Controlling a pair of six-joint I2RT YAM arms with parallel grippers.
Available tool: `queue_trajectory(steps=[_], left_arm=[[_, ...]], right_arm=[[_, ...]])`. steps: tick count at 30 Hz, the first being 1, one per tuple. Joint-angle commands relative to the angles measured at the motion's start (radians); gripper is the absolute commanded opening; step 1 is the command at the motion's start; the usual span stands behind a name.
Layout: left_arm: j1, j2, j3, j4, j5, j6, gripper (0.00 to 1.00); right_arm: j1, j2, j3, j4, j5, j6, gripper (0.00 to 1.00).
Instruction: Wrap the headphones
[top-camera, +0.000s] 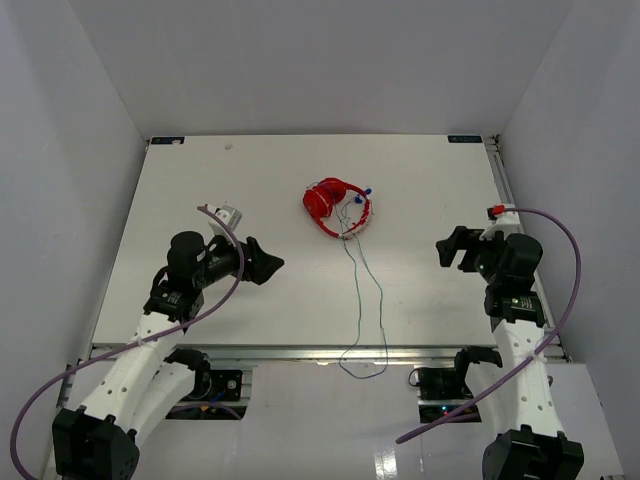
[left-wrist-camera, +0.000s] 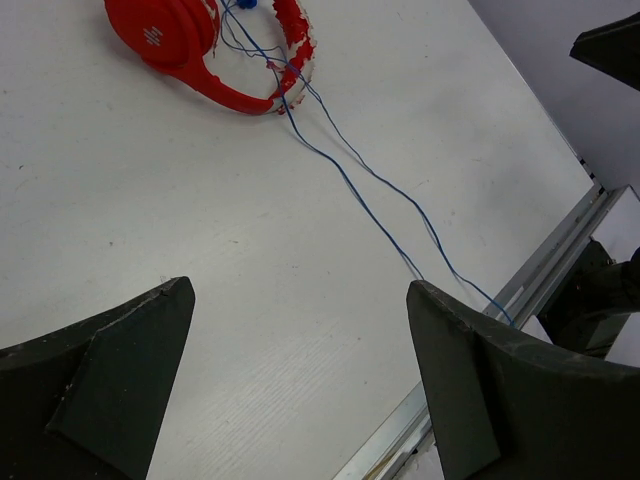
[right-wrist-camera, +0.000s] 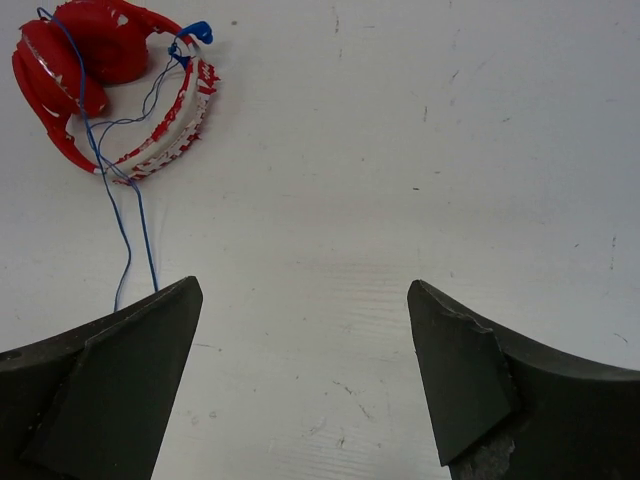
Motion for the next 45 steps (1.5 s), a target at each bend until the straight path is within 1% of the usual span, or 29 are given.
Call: queue_trajectory(steps=[1,4,5,6,8,11,12,13,14,16,18,19,20,21,22,24,25,28,31,33,35,40,42,43,45], left_arm=[[-0.011,0.008,0.038,0.027,0.037,0.013,0.98],[-0.016,0.010,0.040,0.027,0.035,0.010,0.98],[-0.020,0.009,0.039,0.026,0.030,0.007,0.98],[-0.022,0.010,0.039,0.027,0.031,0.007,0.98],[-0.026,0.018,0.040,0.029,0.042,0.007,0.98],[-0.030,0.029,0.042,0.029,0.049,0.004,0.98],[-0.030,0.031,0.043,0.029,0.047,0.004,0.98],[-0.030,0.032,0.044,0.029,0.042,0.004,0.98],[-0.030,0.033,0.043,0.028,0.039,0.004,0.98],[-0.030,0.035,0.044,0.029,0.031,0.006,0.98],[-0.030,0.036,0.042,0.027,0.024,0.006,0.98],[-0.030,0.035,0.044,0.025,0.023,0.009,0.98],[-0.031,0.028,0.044,0.024,0.018,0.010,0.98],[-0.031,0.024,0.042,0.021,0.003,0.014,0.98],[-0.031,0.021,0.042,0.021,-0.001,0.015,0.98],[-0.031,0.014,0.042,0.017,-0.014,0.018,0.98],[-0.031,0.013,0.044,0.018,-0.017,0.019,0.98],[-0.034,0.012,0.045,0.018,-0.018,0.022,0.98],[-0.036,0.009,0.045,0.016,-0.018,0.024,0.98],[-0.036,0.006,0.045,0.018,-0.021,0.025,0.98],[-0.036,0.002,0.045,0.016,-0.022,0.026,0.98],[-0.036,-0.004,0.044,0.018,-0.028,0.029,0.98],[-0.036,-0.003,0.045,0.016,-0.027,0.029,0.98],[-0.036,-0.002,0.045,0.016,-0.025,0.030,0.98],[-0.036,-0.002,0.045,0.016,-0.021,0.030,0.98]], right_arm=[[-0.002,0.027,0.071,-0.010,-0.044,-0.017,0.90],[-0.002,0.023,0.028,-0.053,-0.389,-0.307,0.90],[-0.002,0.025,0.020,-0.105,-0.452,-0.463,0.90],[-0.001,0.034,0.028,-0.145,-0.523,-0.556,0.90],[0.002,0.077,0.093,-0.251,-0.603,-0.703,0.90],[0.033,0.168,0.209,-0.419,-0.653,-0.909,0.90],[0.049,0.204,0.239,-0.445,-0.653,-0.946,0.90],[0.078,0.243,0.260,-0.441,-0.633,-0.947,0.90],[0.132,0.276,0.267,-0.411,-0.596,-0.913,0.90],[0.239,0.320,0.277,-0.311,-0.468,-0.814,0.91],[0.361,0.405,0.299,-0.185,-0.291,-0.682,0.96],[0.386,0.428,0.322,-0.163,-0.263,-0.632,0.98],[0.403,0.536,0.359,-0.151,-0.255,-0.570,0.93],[0.414,0.594,0.390,-0.153,-0.279,-0.505,0.83],[0.417,0.668,0.438,-0.170,-0.292,-0.486,0.77],[0.435,0.767,0.509,-0.194,-0.300,-0.466,0.65],[0.440,0.819,0.528,-0.193,-0.298,-0.464,0.62],[0.477,0.898,0.569,-0.151,-0.253,-0.460,0.61],[0.512,0.978,0.627,-0.126,-0.204,-0.435,0.64],[0.538,1.043,0.656,-0.123,-0.149,-0.413,0.65],[0.572,1.106,0.712,-0.125,-0.057,-0.395,0.64],[0.606,1.218,0.738,-0.086,0.088,-0.352,0.59],[0.610,1.239,0.744,-0.081,0.107,-0.346,0.57],[0.610,1.248,0.747,-0.081,0.111,-0.344,0.55],[0.614,1.261,0.748,-0.079,0.114,-0.346,0.47]])
